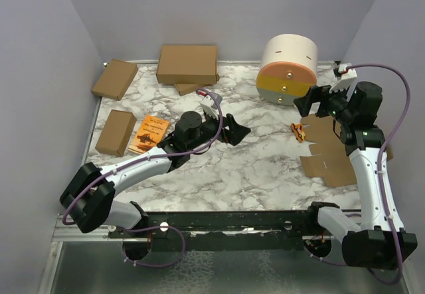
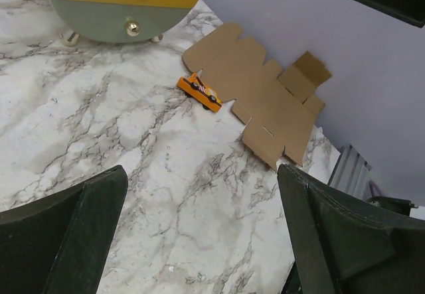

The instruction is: Fold the paper box

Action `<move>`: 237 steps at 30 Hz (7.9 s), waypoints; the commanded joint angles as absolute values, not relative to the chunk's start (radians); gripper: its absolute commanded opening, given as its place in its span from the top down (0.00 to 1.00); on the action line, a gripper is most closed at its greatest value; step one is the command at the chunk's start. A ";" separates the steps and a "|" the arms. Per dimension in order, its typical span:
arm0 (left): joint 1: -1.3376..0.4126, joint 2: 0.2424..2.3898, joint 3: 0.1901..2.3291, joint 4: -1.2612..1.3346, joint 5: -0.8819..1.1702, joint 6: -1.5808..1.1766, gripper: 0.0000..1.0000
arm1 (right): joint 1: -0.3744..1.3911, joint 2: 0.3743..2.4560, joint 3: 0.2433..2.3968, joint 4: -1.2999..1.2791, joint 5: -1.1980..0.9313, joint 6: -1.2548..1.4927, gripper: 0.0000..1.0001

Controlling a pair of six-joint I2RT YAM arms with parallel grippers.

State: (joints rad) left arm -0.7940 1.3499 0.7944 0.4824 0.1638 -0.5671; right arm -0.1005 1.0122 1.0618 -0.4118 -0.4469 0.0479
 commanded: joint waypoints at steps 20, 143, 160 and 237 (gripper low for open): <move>-0.828 1.489 0.745 0.717 0.221 -0.777 0.03 | -0.137 1.068 0.975 -0.719 -0.327 -0.545 0.01; -0.917 0.926 0.173 0.511 -0.334 -0.813 1.00 | -0.125 1.676 0.951 -0.205 -0.976 -0.233 0.20; -0.923 0.870 0.151 0.504 -0.347 -0.795 1.00 | -0.132 1.668 0.977 -0.280 -0.928 -0.303 0.31; -0.259 1.505 0.957 0.414 0.840 -0.460 0.06 | -0.179 1.506 1.063 -0.735 -1.201 -0.877 0.99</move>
